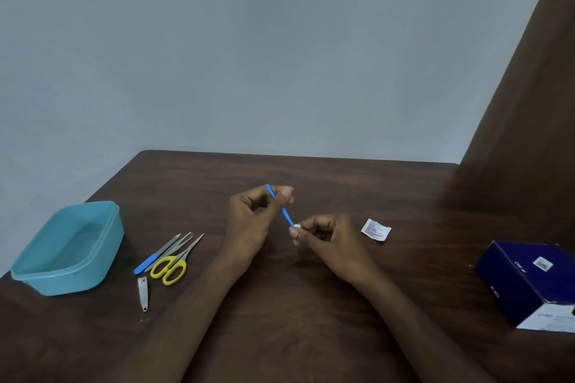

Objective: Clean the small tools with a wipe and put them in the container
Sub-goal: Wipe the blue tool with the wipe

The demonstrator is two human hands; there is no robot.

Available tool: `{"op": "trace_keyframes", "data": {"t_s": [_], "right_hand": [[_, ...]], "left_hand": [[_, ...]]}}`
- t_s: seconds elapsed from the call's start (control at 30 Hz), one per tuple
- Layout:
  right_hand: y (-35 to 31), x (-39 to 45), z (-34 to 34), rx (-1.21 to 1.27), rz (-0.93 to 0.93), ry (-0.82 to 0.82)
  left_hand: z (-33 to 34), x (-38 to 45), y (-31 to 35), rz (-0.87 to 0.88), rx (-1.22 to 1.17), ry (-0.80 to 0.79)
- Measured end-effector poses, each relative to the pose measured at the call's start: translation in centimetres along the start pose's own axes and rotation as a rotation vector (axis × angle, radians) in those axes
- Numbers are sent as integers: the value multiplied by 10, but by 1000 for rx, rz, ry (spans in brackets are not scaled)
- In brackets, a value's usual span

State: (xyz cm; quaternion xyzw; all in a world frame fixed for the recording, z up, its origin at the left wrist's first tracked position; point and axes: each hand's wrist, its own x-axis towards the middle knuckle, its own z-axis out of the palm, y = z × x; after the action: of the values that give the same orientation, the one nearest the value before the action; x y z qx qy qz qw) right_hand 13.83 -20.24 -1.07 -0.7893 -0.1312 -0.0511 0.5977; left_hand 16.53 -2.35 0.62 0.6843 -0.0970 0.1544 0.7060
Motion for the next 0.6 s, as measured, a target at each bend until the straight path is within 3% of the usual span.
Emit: {"op": "trace_keyframes", "data": {"t_s": [0.1,0.23,0.6], "right_hand": [[1,0,-1,1,11,-22],[3,0,-1,14,-9,-5],[7,2,1,-12,-34,43]], "left_hand": [[-2,1,5,-88,-74,55],[0,-1,4,-133,-118,7],[-1,3,-1,-64,-179,58]]}}
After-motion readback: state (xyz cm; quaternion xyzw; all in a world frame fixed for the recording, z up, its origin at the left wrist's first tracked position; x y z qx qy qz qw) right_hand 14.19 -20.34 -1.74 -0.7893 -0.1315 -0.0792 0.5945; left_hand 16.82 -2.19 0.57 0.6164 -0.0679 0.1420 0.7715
